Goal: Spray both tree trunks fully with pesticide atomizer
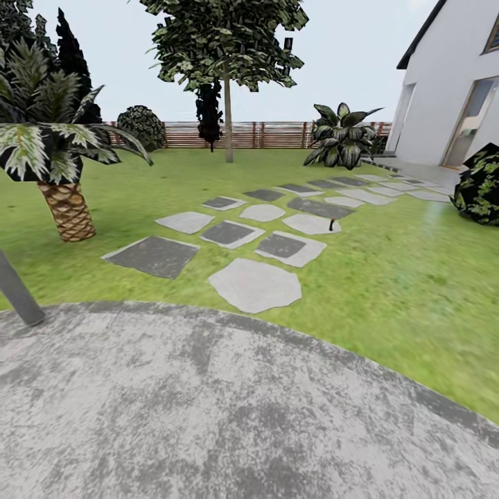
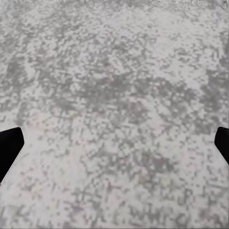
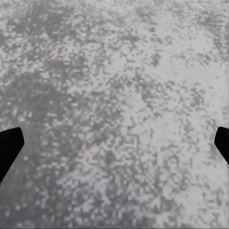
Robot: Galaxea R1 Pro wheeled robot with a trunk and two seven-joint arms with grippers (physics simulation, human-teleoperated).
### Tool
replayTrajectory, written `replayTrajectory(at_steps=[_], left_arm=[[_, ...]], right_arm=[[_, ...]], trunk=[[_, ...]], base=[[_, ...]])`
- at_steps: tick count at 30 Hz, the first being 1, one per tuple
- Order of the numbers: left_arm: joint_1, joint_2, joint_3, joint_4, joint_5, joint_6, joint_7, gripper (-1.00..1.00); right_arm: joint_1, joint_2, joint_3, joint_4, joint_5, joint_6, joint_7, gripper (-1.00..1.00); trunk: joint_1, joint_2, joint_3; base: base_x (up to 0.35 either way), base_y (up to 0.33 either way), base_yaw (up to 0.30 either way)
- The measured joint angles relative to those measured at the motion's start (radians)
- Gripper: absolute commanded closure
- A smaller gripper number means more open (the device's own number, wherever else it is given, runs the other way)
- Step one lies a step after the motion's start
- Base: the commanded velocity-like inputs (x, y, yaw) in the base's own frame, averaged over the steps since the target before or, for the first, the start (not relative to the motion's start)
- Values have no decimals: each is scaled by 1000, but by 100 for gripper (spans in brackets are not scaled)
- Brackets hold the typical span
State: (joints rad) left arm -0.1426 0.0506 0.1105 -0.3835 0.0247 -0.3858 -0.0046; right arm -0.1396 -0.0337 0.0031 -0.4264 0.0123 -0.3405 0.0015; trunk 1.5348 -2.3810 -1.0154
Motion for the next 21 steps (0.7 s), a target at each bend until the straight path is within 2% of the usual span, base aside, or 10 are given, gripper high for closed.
replayTrajectory(at_steps=[21], left_arm=[[0,0,0,0,1,1,0,-100]], right_arm=[[0,1,0,0,0,0,0,-100]], trunk=[[0,0,0]], base=[[340,0,0]])
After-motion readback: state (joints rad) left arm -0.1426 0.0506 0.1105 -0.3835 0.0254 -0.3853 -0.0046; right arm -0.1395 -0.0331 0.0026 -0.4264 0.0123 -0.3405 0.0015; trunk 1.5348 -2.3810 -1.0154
